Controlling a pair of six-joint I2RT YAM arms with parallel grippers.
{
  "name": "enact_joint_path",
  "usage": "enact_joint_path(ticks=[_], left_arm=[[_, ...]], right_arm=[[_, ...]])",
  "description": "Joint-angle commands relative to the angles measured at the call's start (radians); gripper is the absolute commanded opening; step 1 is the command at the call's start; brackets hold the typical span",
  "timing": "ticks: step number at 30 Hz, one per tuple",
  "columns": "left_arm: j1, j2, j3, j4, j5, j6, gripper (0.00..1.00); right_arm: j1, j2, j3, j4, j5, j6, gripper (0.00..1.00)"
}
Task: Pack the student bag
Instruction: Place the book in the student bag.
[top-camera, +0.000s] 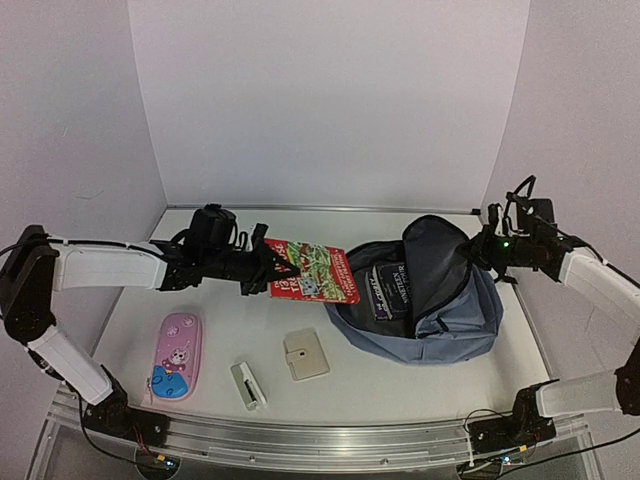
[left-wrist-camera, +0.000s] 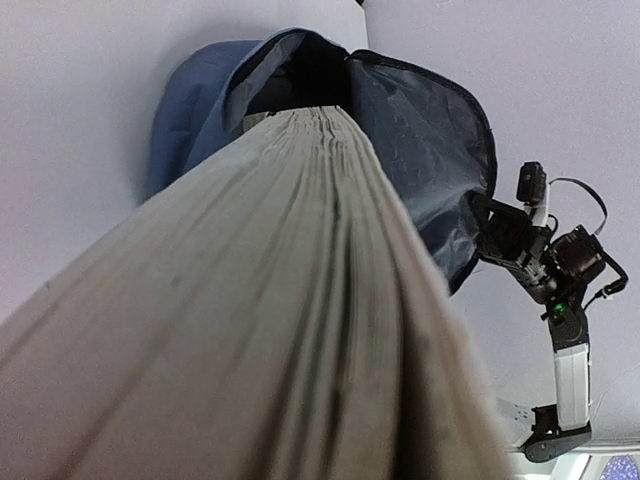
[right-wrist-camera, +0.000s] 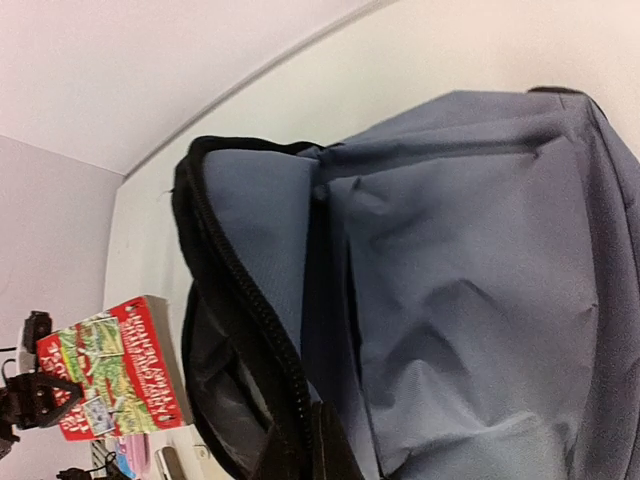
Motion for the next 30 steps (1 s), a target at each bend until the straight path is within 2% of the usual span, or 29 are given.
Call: enact_joint_path(ticks=[1, 12, 23, 25, 28, 30], left_arm=[[-0.045, 0.140, 0.184, 0.241, 0.029, -0.037, 0.00], [-0.125, 0.512, 0.514, 0.231, 0.049, -0.035, 0.00], [-0.185, 0.787, 0.832, -0.029, -0.102, 0.062, 0.00], [-0.185, 0.811, 0.884, -0.098, -0.104, 0.080, 0.10], [-0.187, 0.791, 0.879, -0.210, -0.164, 0.112, 0.40], [-0.186, 0.751, 0.855, -0.275, -0.216, 0.142, 0.51]], right_arm=[[-0.001, -0.056, 0.111, 0.024, -0.044, 0.021, 0.00], [-0.001, -0.083, 0.134, 0.013, -0.077, 0.038, 0.00], [-0.001, -0.091, 0.129, 0.013, -0.094, 0.039, 0.00], [-0.001, -0.093, 0.126, 0.013, -0.093, 0.039, 0.00], [-0.001, -0.100, 0.125, 0.013, -0.091, 0.036, 0.00], [-0.001, -0.104, 0.125, 0.013, -0.089, 0.037, 0.00]])
